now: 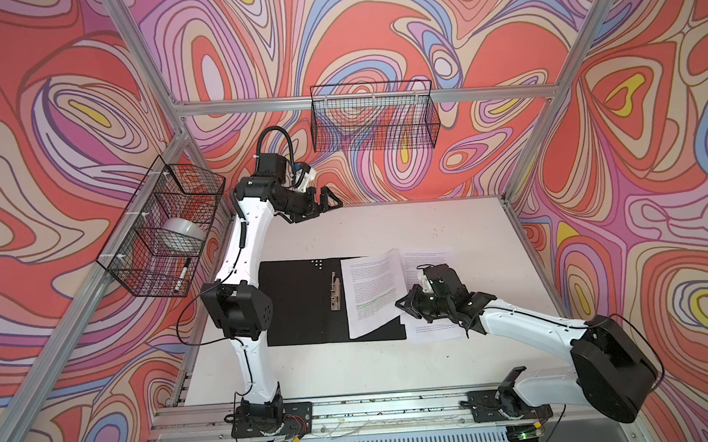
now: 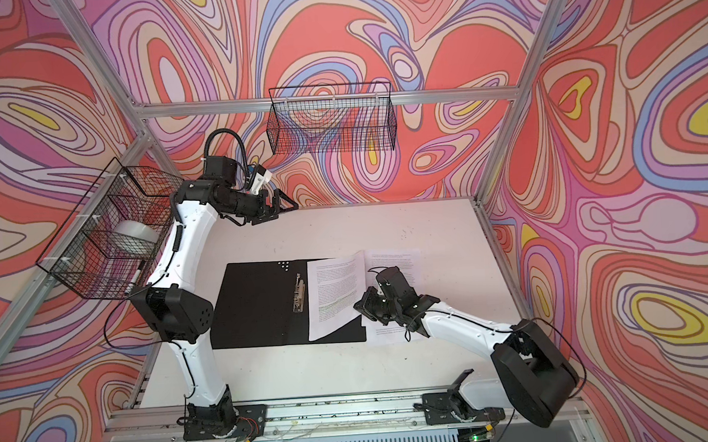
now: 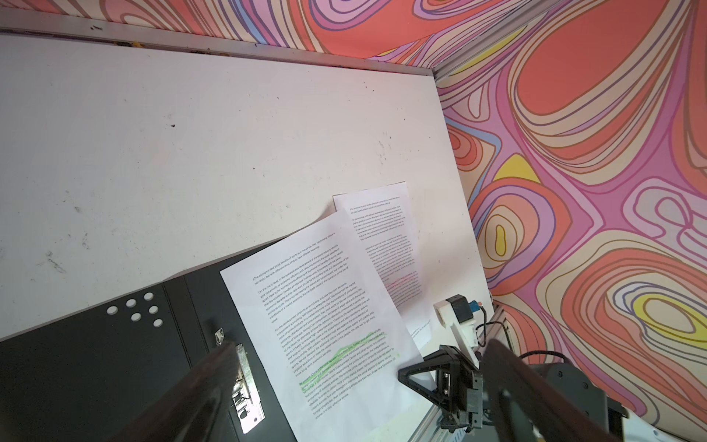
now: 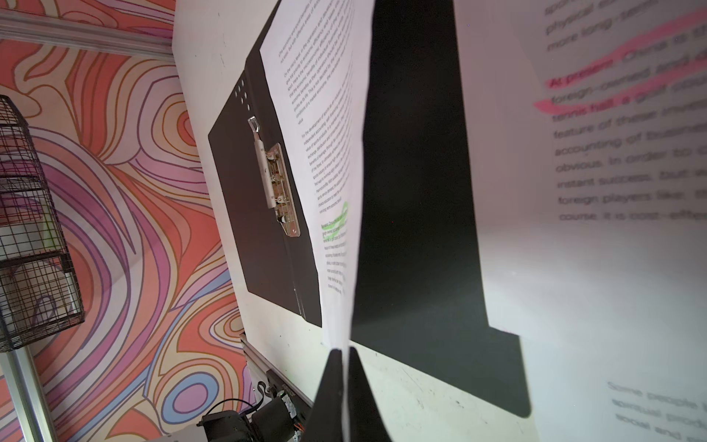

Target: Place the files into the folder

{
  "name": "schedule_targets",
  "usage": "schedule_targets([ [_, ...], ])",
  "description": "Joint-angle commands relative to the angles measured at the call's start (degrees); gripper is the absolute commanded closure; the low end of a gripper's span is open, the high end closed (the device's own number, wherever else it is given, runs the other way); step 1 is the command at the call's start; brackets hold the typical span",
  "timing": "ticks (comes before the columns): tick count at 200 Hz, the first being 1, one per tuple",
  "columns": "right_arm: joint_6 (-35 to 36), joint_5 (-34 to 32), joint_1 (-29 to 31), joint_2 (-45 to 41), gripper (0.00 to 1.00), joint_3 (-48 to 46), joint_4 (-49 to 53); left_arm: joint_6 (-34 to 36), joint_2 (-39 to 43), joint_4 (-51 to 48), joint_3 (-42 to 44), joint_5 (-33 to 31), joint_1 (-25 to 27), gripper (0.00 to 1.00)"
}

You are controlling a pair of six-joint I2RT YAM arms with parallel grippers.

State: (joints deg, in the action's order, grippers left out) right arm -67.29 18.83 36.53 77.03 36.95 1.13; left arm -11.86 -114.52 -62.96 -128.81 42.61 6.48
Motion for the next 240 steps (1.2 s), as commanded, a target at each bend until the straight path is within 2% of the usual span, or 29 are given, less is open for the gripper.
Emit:
schedule_targets([
  [1,-2.00,-1.28,1.46,2.35,1.00,-0.32,-2.20,-0.10,-0.71,-0.78,0.65,1.32,0.02,0.00],
  [75,-2.85,-1.34,4.07,6.80,1.00,1.02,-4.20,-0.34,-0.24,0.20,2.31,2.28,0.02,0.00],
  [126,1.00,0.32,4.20,9.92,1.00,3.14,-0.59,-0.25,-0.57,0.63,2.45,2.30,0.02,0.00],
  [171,-0.17,1.30,4.60,10.55,1.00,2.17,-2.69,-1.11,-1.01,1.26,2.43,3.08,0.02,0.00],
  [240,0.25,0.15,5.48,9.68,0.99,1.71,0.30,-1.06,-1.14,1.07,2.77,3.25,0.02,0.00],
])
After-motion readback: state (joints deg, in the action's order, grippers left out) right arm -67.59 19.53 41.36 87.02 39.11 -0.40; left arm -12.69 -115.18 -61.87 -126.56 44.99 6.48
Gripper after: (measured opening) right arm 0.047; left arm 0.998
